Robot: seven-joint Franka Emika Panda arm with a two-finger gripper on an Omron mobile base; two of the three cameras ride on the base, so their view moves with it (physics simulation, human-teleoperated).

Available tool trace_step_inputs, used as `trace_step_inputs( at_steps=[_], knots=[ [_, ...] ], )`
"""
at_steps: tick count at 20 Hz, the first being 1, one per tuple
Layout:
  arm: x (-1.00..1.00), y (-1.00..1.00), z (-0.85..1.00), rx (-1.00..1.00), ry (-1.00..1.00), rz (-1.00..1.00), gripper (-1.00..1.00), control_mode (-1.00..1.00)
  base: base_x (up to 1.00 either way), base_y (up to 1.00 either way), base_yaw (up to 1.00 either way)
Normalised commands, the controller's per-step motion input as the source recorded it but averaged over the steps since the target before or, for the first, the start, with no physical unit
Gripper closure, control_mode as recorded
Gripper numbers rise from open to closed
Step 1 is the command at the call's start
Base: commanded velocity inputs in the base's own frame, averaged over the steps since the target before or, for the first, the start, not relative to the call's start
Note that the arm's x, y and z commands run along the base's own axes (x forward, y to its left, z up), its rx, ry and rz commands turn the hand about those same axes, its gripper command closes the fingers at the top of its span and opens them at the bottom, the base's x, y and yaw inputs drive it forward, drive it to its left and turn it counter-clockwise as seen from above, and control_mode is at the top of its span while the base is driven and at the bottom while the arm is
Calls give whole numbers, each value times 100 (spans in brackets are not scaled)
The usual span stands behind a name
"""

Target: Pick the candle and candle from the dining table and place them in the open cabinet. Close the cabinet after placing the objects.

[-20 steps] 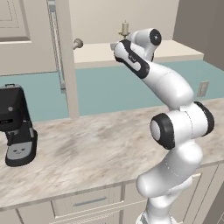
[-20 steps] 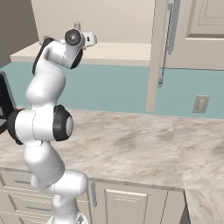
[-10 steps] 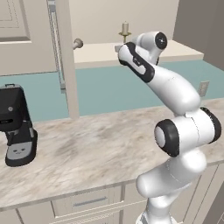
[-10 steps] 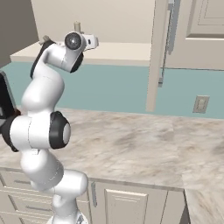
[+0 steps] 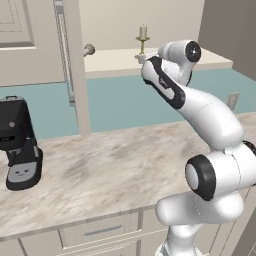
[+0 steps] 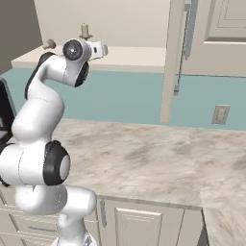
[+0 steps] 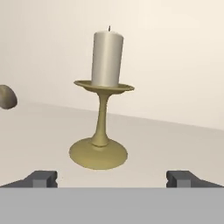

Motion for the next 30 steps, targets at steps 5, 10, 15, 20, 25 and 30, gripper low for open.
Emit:
trace_step_inputs(
  at_steps=[5, 10, 15, 20, 25, 30],
  knots=[
    [-84, 0, 2, 0, -2, -9, -100, -100, 0, 0, 0],
    [-93, 0, 0, 0, -2, -9, -100, -100, 0, 0, 0],
    [-90, 0, 0, 0, 0, -9, -100, -100, 0, 0, 0],
    [-58, 0, 0, 0, 0, -7, -100, -100, 0, 0, 0],
    [-1, 0, 0, 0, 1, 0, -100, -100, 0, 0, 0],
    [-31, 0, -1, 0, -7, -3, -100, 100, -18, 0, -2]
  ],
)
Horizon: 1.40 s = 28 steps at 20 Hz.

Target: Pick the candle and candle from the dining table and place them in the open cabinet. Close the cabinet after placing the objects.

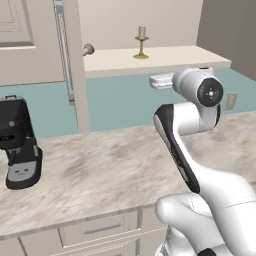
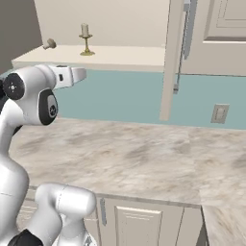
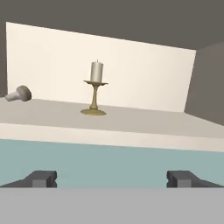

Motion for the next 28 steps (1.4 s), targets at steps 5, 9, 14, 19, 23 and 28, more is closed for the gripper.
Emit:
trace_step_inputs(
  at_steps=[5, 9, 14, 19, 23, 28],
  knots=[
    [0, 0, 0, 0, 0, 0, -100, 100, -80, 0, -13],
    [0, 0, 0, 0, 0, 0, -100, 100, -79, 0, -21],
    [0, 0, 0, 0, 0, 0, -100, 100, -73, 4, -32],
    [0, 0, 0, 0, 0, 0, -100, 100, -52, 33, -44],
    [0, 0, 0, 0, 0, 0, -100, 100, -33, 57, -49],
    [0, 0, 0, 0, 0, 0, -100, 100, -44, 65, -45]
  ],
)
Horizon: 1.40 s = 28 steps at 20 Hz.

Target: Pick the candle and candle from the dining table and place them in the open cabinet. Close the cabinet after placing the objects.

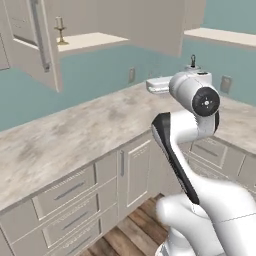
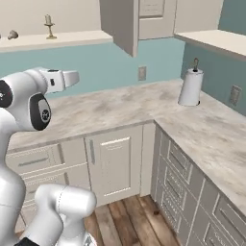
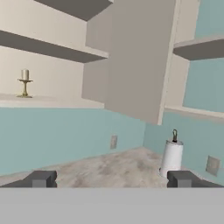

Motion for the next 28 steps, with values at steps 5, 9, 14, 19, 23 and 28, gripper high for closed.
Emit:
trace_step_inputs(
  at_steps=[5, 9, 14, 19, 23, 28],
  knots=[
    [0, 0, 0, 0, 0, 0, -100, 100, -70, 54, -42],
    [0, 0, 0, 0, 0, 0, -100, 100, -85, 36, -43],
    [0, 0, 0, 0, 0, 0, -100, 100, -84, 7, -47],
    [0, 0, 0, 0, 0, 0, -100, 100, -79, 8, -52],
    [0, 0, 0, 0, 0, 0, -100, 100, -74, 24, -56],
    [0, 0, 0, 0, 0, 0, -100, 100, -62, 28, -57]
  ],
)
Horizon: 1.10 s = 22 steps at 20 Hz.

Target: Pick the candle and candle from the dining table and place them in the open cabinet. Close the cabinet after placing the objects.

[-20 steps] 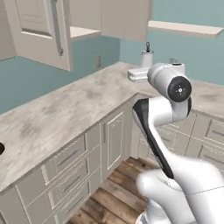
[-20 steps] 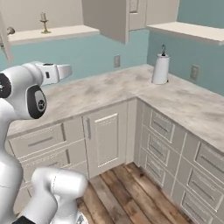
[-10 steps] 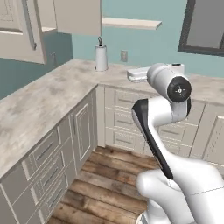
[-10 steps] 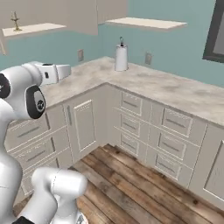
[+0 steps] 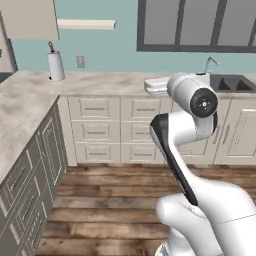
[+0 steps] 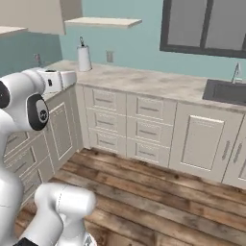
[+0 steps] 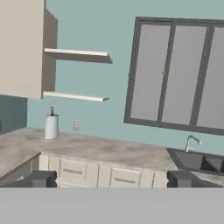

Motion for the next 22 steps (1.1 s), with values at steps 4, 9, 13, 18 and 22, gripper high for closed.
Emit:
trace_step_inputs(
  at_steps=[4, 9, 13, 18, 22],
  knots=[
    [0, 0, 0, 0, 0, 0, -100, 100, -42, 32, -59],
    [0, 0, 0, 0, 0, 0, -100, 100, -43, 29, -60],
    [0, 0, 0, 0, 0, 0, -100, 100, -47, 27, -60],
    [0, 0, 0, 0, 0, 0, -100, 100, -43, 28, -60],
    [0, 0, 0, 0, 0, 0, -100, 100, -27, 30, -61]
  ],
)
